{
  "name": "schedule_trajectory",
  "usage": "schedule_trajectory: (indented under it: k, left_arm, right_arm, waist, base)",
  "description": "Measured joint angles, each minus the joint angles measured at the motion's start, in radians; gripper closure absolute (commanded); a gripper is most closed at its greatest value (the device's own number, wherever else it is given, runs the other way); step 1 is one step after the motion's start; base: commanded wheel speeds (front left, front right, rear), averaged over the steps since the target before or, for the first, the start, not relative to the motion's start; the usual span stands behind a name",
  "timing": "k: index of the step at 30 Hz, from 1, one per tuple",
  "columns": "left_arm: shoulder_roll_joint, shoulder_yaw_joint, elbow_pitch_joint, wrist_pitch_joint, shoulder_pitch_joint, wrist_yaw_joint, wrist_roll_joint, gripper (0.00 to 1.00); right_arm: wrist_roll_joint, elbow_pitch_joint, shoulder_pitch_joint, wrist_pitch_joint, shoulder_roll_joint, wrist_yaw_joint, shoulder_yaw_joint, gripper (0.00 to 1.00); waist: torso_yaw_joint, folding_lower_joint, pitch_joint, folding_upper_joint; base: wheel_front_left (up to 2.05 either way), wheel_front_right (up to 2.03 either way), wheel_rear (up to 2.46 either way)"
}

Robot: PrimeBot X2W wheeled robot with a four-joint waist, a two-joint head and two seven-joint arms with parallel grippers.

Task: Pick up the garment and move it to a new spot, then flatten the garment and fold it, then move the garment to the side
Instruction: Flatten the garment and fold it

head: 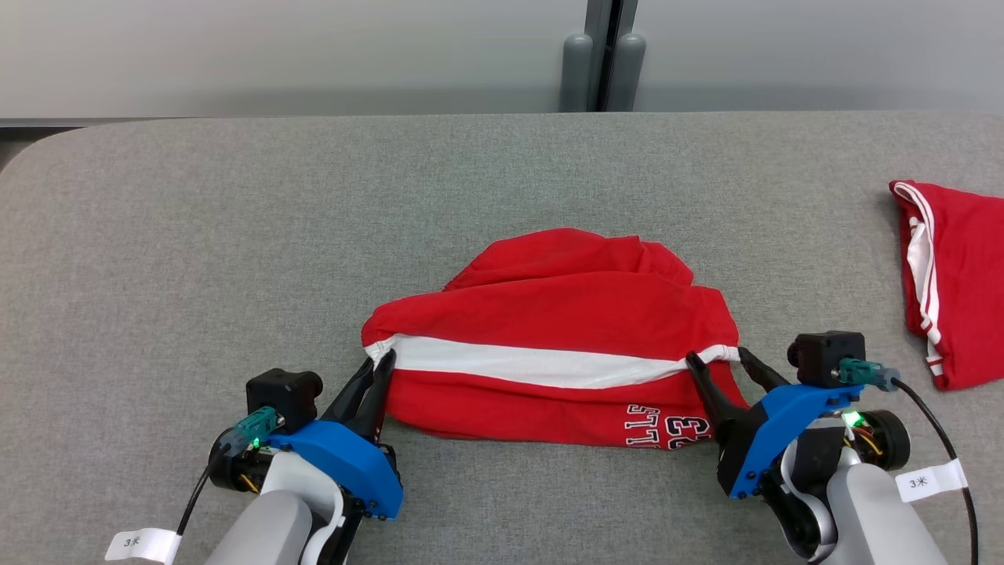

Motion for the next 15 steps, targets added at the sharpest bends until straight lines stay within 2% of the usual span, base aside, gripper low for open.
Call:
schedule_trajectory:
  k: [15]
  left_arm:
    - [0.012, -0.009, -0.001, -0.001, -0.007, 0.000, -0.018, 1.00]
  right_arm:
    - [-0.034, 0.058, -0.074, 0.008, 0.000, 0.000, 0.053, 0.00]
  waist:
    - [-0.006, 0.0000, 0.007, 0.0000]
  base:
    - [0.00, 0.00, 0.00]
